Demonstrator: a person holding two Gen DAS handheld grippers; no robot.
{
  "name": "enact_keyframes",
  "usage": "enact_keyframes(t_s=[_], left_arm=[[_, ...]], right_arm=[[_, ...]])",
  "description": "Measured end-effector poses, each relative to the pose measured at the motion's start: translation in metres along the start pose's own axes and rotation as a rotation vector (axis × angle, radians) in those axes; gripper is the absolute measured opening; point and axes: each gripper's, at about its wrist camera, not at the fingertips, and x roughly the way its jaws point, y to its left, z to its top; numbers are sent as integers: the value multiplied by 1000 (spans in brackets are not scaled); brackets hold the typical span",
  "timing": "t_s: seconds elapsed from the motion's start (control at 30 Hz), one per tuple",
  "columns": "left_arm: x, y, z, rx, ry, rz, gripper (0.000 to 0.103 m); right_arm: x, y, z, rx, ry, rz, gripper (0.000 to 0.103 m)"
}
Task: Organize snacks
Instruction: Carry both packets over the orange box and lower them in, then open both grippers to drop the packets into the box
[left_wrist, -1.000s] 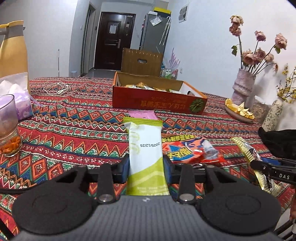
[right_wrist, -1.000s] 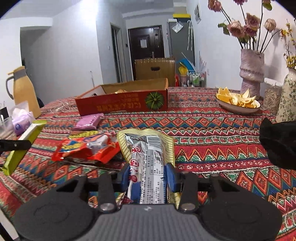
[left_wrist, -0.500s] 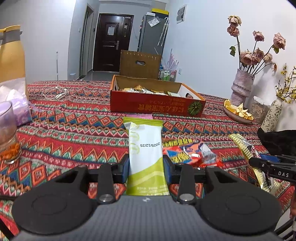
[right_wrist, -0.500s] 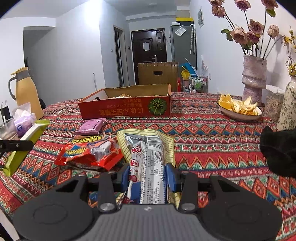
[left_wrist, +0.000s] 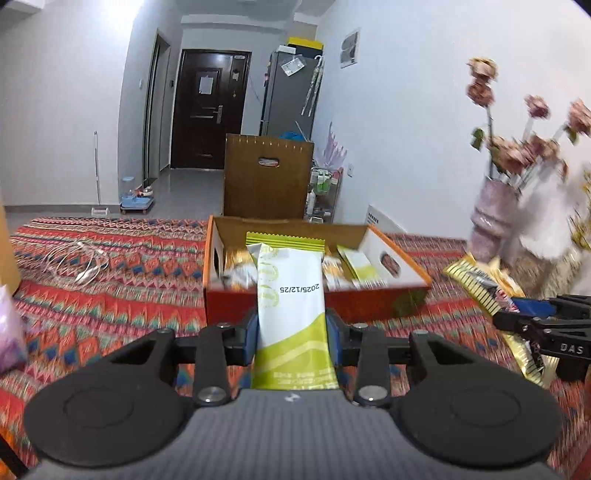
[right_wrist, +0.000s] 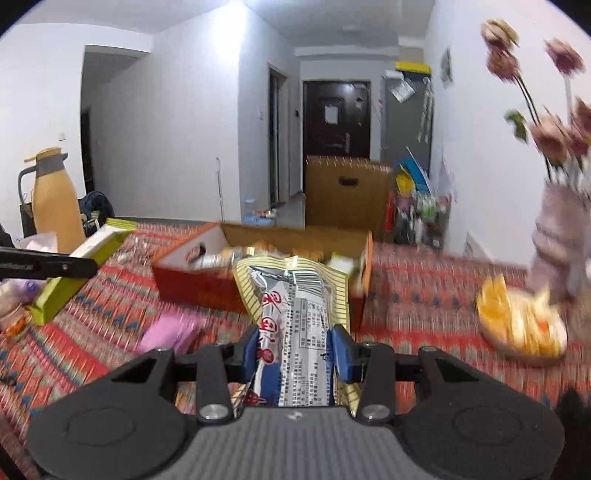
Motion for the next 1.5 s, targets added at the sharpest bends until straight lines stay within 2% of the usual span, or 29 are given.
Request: enact_keyframes(t_s=[0.17, 0.3, 0.43, 0.53, 0.63, 0.8, 0.87, 0.93, 1.03, 1.1, 1.13, 1.17, 1.2, 1.4, 1.5], left_arm=[[59, 16, 40, -10, 12, -11, 37], [110, 26, 63, 0, 30, -11, 37], [170, 46, 80, -62, 105, -12, 37], [207, 58, 85, -63, 141, 17, 37], [236, 64, 84, -60, 175, 34, 37], [268, 67, 79, -29, 226, 69, 38], [274, 67, 76, -12, 230, 82, 40], [276, 67, 74, -10, 228, 82, 41], [277, 67, 76, -14, 219, 77, 48], [275, 65, 76, -7, 220, 80, 48], [273, 64, 77, 0, 220, 81, 48], [271, 63, 77, 4, 219, 86, 49], [268, 62, 78, 3, 218, 87, 50], [232, 52, 87, 9, 188, 89, 51], [206, 43, 91, 19, 160, 87, 56]], right_arm=[[43, -4, 49, -59, -40, 3, 41], [101, -16, 81, -37, -11, 15, 41], [176, -30, 97, -32, 81, -15, 41], [230, -36, 102, -46, 156, -53, 41], [271, -41, 105, -57, 214, -76, 41], [317, -41, 101, -63, 309, -91, 43], [326, -42, 98, -54, 334, -68, 45], [330, -40, 97, -67, 357, -79, 44], [333, -38, 98, -71, 375, -89, 49], [335, -37, 96, -75, 399, -87, 50], [331, -36, 96, -80, 386, -86, 52], [329, -35, 97, -83, 366, -82, 60], [325, -35, 99, -78, 352, -83, 64], [285, -30, 117, -78, 274, -87, 64], [259, -25, 126, -79, 233, -81, 66]])
